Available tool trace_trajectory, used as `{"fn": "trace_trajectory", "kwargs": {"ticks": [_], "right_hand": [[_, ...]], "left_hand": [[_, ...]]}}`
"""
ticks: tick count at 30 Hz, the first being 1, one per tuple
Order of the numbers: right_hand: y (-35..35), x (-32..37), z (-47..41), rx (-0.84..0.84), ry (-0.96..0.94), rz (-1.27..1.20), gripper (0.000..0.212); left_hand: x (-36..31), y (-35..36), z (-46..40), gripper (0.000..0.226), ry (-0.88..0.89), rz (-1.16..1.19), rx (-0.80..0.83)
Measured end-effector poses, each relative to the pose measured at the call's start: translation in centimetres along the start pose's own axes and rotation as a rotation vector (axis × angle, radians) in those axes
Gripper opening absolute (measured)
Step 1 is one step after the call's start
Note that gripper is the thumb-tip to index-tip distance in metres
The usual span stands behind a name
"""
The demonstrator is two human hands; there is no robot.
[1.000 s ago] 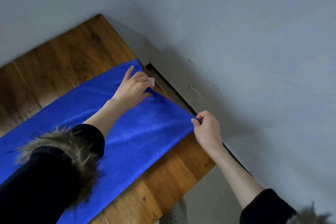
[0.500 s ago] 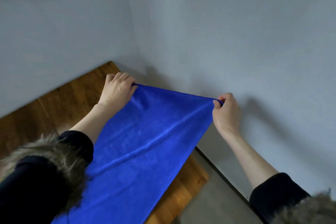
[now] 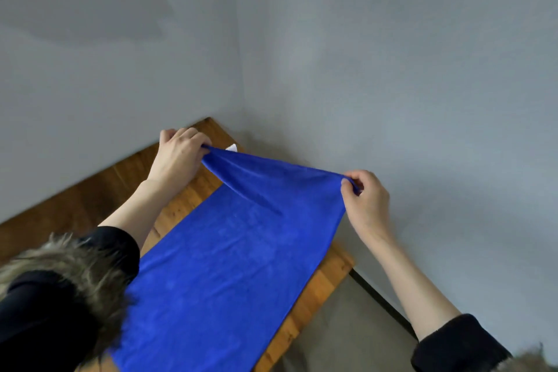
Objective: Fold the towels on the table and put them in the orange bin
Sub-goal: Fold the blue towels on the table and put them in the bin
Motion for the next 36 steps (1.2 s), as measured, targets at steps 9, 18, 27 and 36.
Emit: {"fn": "trace_trajectory", "kwargs": {"ticks": [9,18,27,36], "right_hand": [[1.2,2.3,14.9,0.369,-0.065,-0.003,0.029],[5.4,2.6,26.8,0.945,0.011,0.1,0.019],[10.0,-0.5,33.8,1.23,0.01,0.298,0.004],[14.0,-3.8,33.5,1.009,-0.124,0.528,0.046]], "left_hand": [[5.1,-5.3,13.0,0.014,-0.073,0.067,0.061],[10.7,-7.7,24.7,0.013,-0.173,0.033,0.035],[14.3,-4.0,32.1,0.016,-0.323,0.006,0.277],[13.5,0.6,35.2,0.03,-0.333,-0.009,0.5]]}}
Point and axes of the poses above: each hand's wrist, its own z-axis away from the middle knuckle, its own y-axis out of the palm, x = y × z, the point moved 3 cm from there along -z, towards the middle knuckle, and after that the axes turned 10 degrees about -x, right-handed, at the moved point
